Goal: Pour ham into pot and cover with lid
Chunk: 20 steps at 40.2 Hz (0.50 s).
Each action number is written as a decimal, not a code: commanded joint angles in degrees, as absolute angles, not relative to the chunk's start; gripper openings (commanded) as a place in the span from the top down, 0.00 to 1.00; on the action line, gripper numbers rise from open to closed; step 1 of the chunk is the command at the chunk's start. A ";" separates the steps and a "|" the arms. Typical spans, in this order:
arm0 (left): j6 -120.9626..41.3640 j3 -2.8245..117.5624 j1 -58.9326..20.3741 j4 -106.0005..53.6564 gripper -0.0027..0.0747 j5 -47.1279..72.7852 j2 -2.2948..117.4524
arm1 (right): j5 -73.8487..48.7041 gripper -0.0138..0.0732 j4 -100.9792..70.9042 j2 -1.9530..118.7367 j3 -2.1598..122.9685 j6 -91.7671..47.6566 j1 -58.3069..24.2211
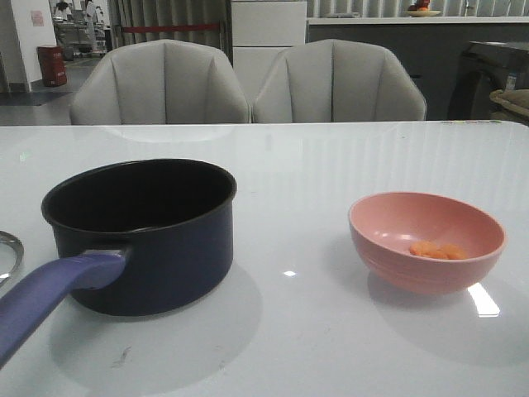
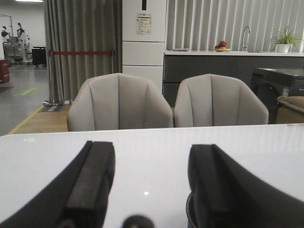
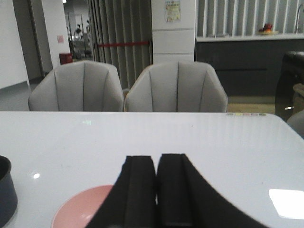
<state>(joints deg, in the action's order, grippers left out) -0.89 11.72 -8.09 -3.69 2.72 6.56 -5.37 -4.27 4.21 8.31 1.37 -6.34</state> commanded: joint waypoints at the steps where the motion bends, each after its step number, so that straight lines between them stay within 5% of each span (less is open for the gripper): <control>1: -0.57 13.36 -8.73 -4.13 0.45 -2.23 7.03 | -9.18 0.67 -4.64 10.23 14.76 1.52 -6.11; 14: -0.57 13.36 -8.73 -4.13 0.45 -1.70 7.03 | -9.53 0.66 -4.97 18.92 17.25 1.52 -6.11; 20: -0.57 13.36 -8.73 -4.13 0.45 -1.62 7.03 | -12.18 0.48 -5.68 24.03 20.00 1.52 -6.11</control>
